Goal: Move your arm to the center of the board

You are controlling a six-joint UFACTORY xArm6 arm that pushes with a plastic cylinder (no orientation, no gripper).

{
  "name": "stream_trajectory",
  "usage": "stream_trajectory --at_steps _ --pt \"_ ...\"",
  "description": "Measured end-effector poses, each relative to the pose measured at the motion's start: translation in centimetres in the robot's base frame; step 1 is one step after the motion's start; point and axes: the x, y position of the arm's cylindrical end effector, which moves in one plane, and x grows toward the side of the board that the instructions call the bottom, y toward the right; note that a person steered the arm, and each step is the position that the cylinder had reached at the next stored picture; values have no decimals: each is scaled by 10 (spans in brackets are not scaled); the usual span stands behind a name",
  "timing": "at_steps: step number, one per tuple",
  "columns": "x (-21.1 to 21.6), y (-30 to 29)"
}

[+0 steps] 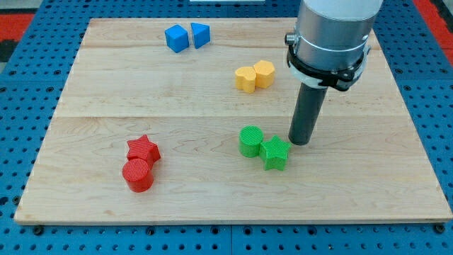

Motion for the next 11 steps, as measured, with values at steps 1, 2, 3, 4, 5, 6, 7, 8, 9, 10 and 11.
stream_trajectory --at_steps 1,2,3,4,5,6,7,8,9,10,11 --pt "0 0" --pt "-4 5" --pt "-4 11" --pt "-7 7" --pt "-9 9" --pt "-12 16" --pt "-67 36" --pt "-110 33" --pt "-165 33" --pt "-204 4" --pt "-234 28"
